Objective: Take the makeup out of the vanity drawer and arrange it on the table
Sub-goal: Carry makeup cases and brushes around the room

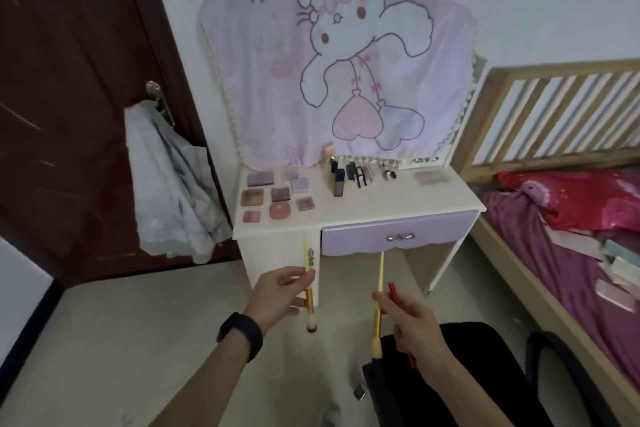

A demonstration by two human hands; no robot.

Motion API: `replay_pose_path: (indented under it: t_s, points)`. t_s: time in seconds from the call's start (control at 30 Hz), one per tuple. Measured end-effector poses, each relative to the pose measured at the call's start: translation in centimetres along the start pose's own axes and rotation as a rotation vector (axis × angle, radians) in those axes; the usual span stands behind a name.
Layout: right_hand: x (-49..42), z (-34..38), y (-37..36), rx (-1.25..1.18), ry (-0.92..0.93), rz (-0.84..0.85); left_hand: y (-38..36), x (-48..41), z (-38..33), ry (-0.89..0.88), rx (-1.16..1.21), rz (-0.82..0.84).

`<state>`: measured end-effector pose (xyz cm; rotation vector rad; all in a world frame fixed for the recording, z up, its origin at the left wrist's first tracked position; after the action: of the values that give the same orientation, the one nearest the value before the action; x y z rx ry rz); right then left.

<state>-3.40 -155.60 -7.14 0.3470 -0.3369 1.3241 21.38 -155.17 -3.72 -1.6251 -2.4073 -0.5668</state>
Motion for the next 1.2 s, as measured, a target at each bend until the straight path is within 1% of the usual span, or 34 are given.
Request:
replay_pose_path:
  t_s: [0.1, 0.17, 0.3, 0.37, 0.5, 0.63, 0.7, 0.83, 0.97, 1.1, 1.2]
  points:
    - [-6.2, 0.6, -3.0, 0.036, -0.004, -0.028, -1.5, -6.7, -1.3, 0.030, -0.016, 0.013]
    - [-10.4, 1.4, -4.9, 0.071, -0.026, -0.047, -2.5, -11.1, -2.2, 0.094, -0.005, 0.007]
    - [-17.5, 3.3, -8.5, 0.135, -0.077, -0.033, -4.1, -18.4, -4.0, 0.188, 0.000, 0.028]
    - [-20.4, 4.3, -10.0, 0.196, -0.099, -0.011, -4.9, -21.5, -4.9, 0.229, -0.024, 0.048]
    - [-25.4, 6.0, -12.8, 0.301, -0.069, 0.027, -6.4, -27.7, -5.6, 0.288, -0.082, 0.087]
    - [-29.7, 6.7, -15.0, 0.367, -0.025, -0.022, -8.1, -33.4, -5.5, 0.331, -0.120, 0.135]
    - [-31.6, 6.5, -16.0, 0.388, -0.037, -0.047, -8.8, -36.2, -5.2, 0.353, -0.135, 0.156]
    - [-34.5, 6.1, -17.2, 0.409, -0.095, -0.102, -9.8, -40.6, -4.8, 0.383, -0.179, 0.218]
    - [-36.9, 5.5, -18.0, 0.457, -0.145, -0.121, -11.1, -43.7, -3.5, 0.427, -0.219, 0.210]
    - [-39.7, 4.8, -19.3, 0.586, -0.148, -0.086, -12.7, -46.1, -1.9, 0.460, -0.282, 0.224]
    - [-42.4, 4.1, -20.6, 0.623, -0.173, -0.035, -13.8, -47.8, -0.9, 0.480, -0.317, 0.204]
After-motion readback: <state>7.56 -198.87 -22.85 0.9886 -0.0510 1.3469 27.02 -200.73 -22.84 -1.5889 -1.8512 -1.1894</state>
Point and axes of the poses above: each hand's wrist, its own x-axis away from the middle knuckle, its own y-axis out of the back of the hand, z = x × y, the point moved 2 cm from there along -x, towards the middle knuckle, and after that the axes turned 13 degrees about -z, right-handed, at the moved point
